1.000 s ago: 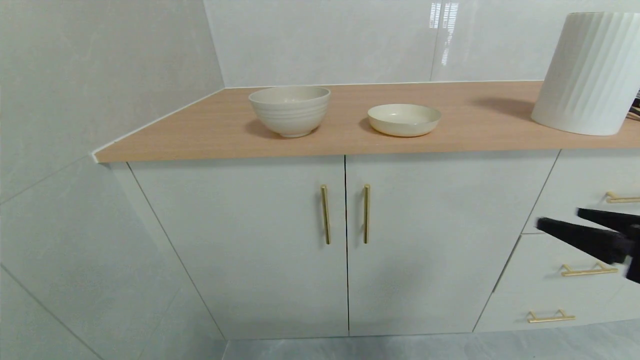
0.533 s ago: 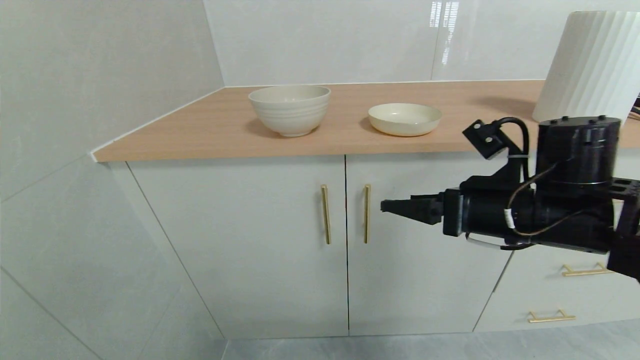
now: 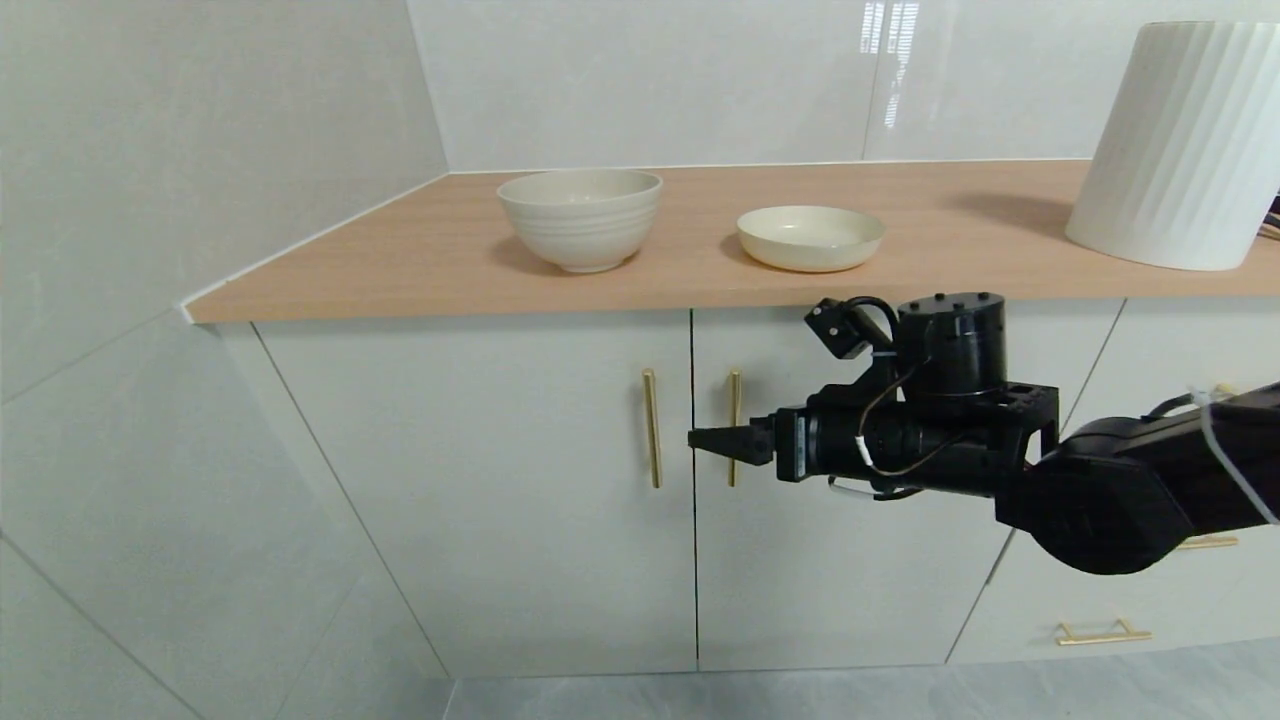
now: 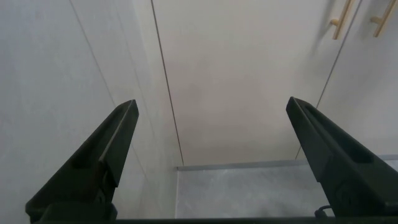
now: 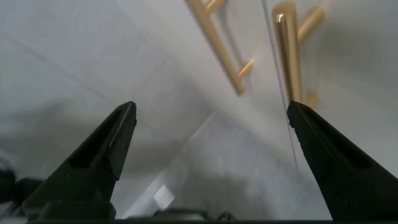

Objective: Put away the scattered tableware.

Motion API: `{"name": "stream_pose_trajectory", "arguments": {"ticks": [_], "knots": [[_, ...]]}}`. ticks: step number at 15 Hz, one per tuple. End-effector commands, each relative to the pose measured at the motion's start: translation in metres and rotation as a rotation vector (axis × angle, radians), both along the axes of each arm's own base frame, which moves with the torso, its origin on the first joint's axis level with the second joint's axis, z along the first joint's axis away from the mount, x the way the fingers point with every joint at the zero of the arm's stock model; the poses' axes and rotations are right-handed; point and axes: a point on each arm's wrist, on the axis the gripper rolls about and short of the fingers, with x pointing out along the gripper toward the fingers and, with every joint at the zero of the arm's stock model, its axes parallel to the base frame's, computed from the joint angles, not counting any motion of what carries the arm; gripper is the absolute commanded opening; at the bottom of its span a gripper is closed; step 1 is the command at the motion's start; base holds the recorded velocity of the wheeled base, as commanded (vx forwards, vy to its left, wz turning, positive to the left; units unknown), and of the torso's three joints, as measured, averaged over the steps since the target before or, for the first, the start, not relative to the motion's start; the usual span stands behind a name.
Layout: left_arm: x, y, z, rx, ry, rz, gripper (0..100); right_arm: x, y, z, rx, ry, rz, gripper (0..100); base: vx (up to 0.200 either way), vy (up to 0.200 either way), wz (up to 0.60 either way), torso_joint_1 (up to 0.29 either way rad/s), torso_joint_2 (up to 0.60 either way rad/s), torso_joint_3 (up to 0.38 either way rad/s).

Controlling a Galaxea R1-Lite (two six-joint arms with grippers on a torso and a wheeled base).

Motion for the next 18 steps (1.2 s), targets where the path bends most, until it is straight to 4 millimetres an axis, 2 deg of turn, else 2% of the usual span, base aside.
{"name": "stream_pose_trajectory", "arguments": {"ticks": [1, 8, 11, 18], "knots": [[0.0, 0.0, 0.0, 0.0, 0.0, 0.0, 100, 0.013, 0.009, -0.021, -0.014, 0.022, -0.001, 100, 0.0, 0.0, 0.0, 0.0, 0.0, 0.0], [0.0, 0.0, 0.0, 0.0, 0.0, 0.0, 100, 0.028, 0.015, -0.021, 0.0, -0.027, -0.073, 100, 0.0, 0.0, 0.0, 0.0, 0.0, 0.0], [0.0, 0.0, 0.0, 0.0, 0.0, 0.0, 100, 0.035, 0.02, -0.028, 0.023, -0.058, -0.081, 100, 0.0, 0.0, 0.0, 0.0, 0.0, 0.0], [0.0, 0.0, 0.0, 0.0, 0.0, 0.0, 100, 0.03, 0.026, -0.026, 0.088, 0.009, -0.077, 100, 0.0, 0.0, 0.0, 0.0, 0.0, 0.0]]}}
